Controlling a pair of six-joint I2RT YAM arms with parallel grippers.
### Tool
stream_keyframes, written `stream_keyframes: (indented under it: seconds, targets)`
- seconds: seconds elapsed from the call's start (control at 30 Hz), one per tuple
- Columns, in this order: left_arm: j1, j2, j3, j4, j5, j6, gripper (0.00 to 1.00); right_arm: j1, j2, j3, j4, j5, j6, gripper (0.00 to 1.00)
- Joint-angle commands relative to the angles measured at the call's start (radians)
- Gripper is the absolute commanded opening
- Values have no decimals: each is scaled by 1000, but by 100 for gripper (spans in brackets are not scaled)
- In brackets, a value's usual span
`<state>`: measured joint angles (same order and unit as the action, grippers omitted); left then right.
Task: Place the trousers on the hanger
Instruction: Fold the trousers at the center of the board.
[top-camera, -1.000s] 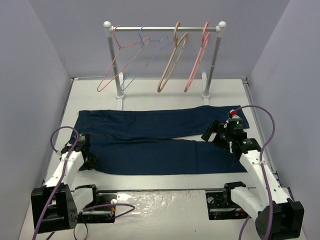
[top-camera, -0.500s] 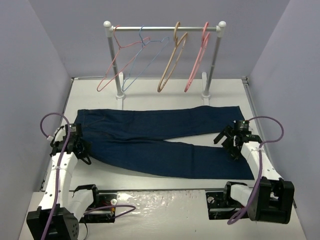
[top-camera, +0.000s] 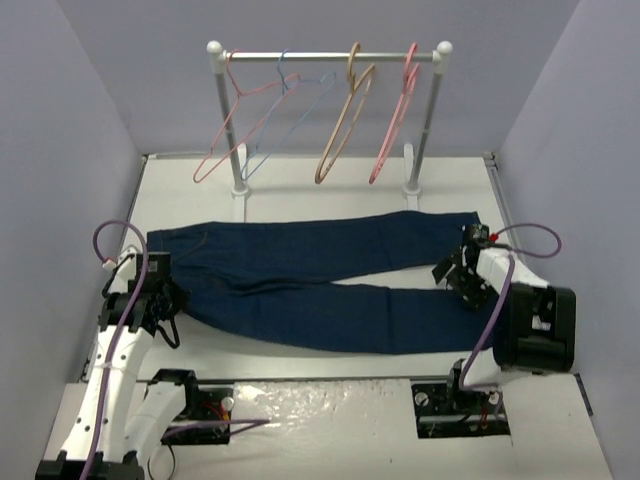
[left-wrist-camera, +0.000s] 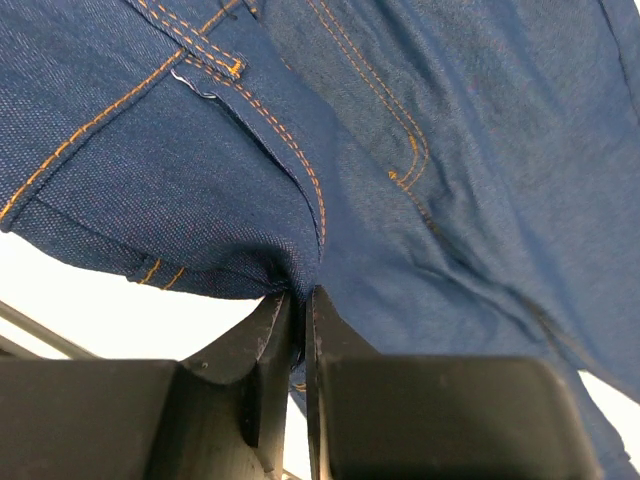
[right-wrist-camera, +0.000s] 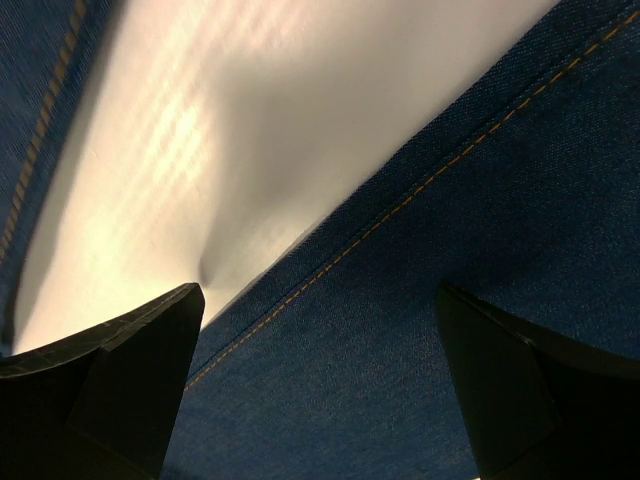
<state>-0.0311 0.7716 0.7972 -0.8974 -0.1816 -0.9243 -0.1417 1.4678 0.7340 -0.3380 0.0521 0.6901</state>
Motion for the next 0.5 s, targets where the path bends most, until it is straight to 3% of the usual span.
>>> stream_keyframes:
  seconds: [0.0,0.17,0.3,0.47]
  targets:
    - [-4,18,99,-10,-50,146,0,-1,165,115,149,60,-57,97]
    - [-4,49,87,19,12,190,0,9,211,234,177,69,-85,95]
    - [-4,65,69,50,63,212,0,4,117,265,142,129,-91,95]
    - [-3,113,65,103,141,195,0,0,-44,208,-16,245,-17,97]
